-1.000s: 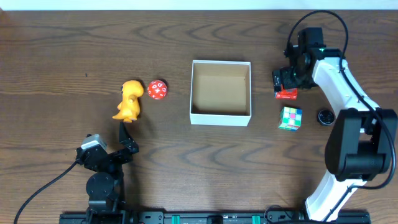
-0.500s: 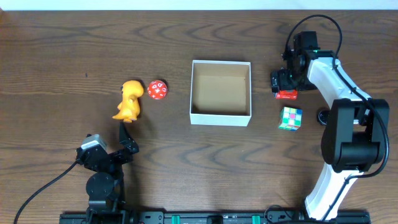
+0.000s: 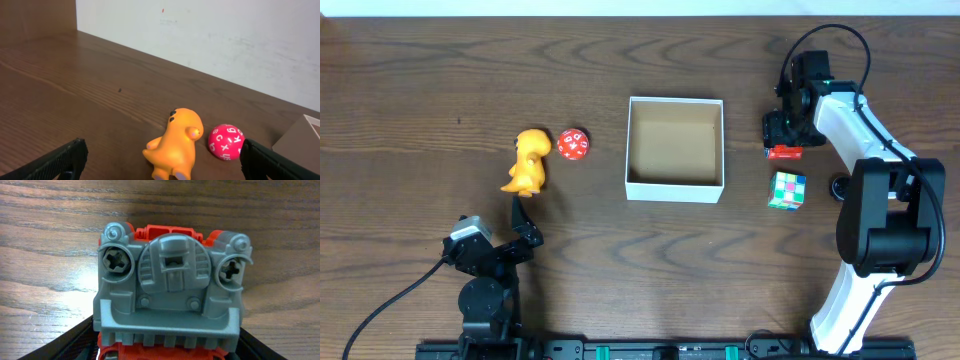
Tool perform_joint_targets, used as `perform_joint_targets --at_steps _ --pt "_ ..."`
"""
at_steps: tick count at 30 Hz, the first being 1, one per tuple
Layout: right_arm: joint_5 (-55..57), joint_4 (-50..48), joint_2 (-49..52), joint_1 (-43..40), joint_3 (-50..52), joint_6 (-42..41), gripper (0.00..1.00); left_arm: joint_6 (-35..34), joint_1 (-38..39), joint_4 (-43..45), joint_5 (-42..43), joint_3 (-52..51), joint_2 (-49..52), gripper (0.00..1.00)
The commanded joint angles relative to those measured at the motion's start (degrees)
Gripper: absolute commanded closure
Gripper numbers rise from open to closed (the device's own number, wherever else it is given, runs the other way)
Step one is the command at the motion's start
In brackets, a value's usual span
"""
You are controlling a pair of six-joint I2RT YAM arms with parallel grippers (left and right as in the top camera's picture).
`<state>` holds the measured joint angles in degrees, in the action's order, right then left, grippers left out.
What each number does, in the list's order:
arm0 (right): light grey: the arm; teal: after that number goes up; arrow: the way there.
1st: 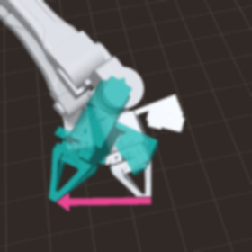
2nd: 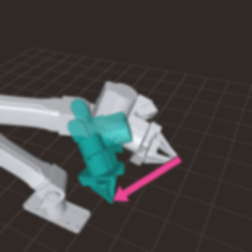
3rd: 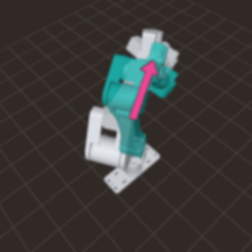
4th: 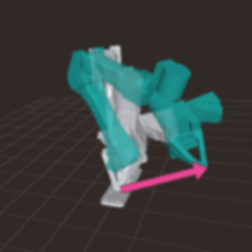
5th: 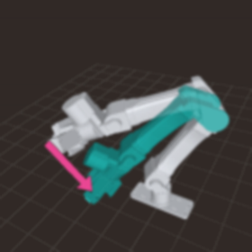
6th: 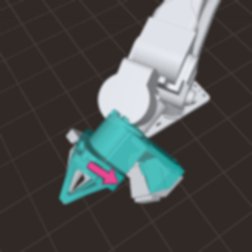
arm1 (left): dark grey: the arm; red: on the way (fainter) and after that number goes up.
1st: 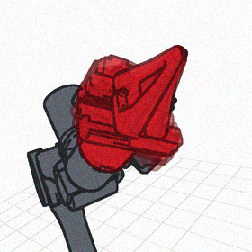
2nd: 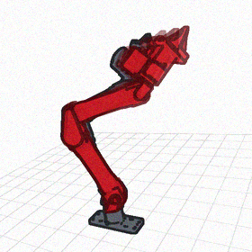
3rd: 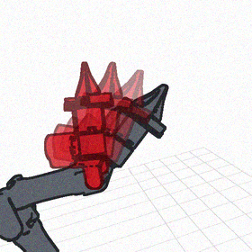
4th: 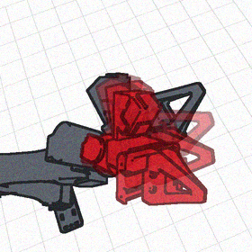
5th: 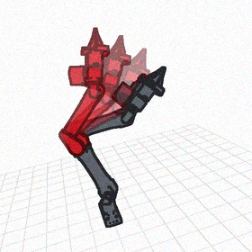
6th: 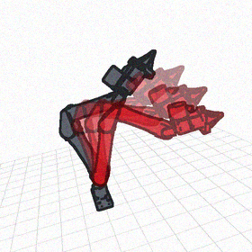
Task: Pack container
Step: 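Lift the red car and carry it left into the white box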
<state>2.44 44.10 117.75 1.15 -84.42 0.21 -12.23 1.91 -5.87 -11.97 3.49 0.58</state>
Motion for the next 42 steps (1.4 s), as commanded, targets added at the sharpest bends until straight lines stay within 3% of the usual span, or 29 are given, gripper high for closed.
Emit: perform_joint_targets --at_steps 1,9,17,21,28,36,42 --pt "2.2 0.7 -0.2 0.2 -1.0 -0.3 0.45 -0.4 -0.3 -0.7 0.0 -1.7 -0.3 0.02" --pt "2.3 0.3 -5.9 0.5 -1.1 1.6 0.46 -0.4 -0.3 -0.7 0.0 -1.7 -0.3 0.02" --pt "2.3 1.0 -18.1 2.8 -1.1 3.3 0.5 -0.4 -0.3 -0.7 0.0 -1.7 -0.3 0.02" --pt "2.0 2.3 -25.0 6.2 -1.1 5.0 0.56 -0.4 -0.3 -0.7 0.0 -1.7 -0.3 0.02" --pt "1.6 4.7 -34.2 16.4 -1.1 10.8 0.54 -0.4 -0.3 -0.7 0.0 -1.7 -0.3 0.02" --pt "-0.3 4.8 -34.4 28.0 -1.1 18.1 0.56 -0.4 -0.3 -0.7 0.0 -1.7 -0.3 0.02" --pt "1.4 4.9 -31.9 30.7 -1.1 25.9 0.54 -0.4 -0.3 -0.7 0.0 -1.7 -0.3 0.02"
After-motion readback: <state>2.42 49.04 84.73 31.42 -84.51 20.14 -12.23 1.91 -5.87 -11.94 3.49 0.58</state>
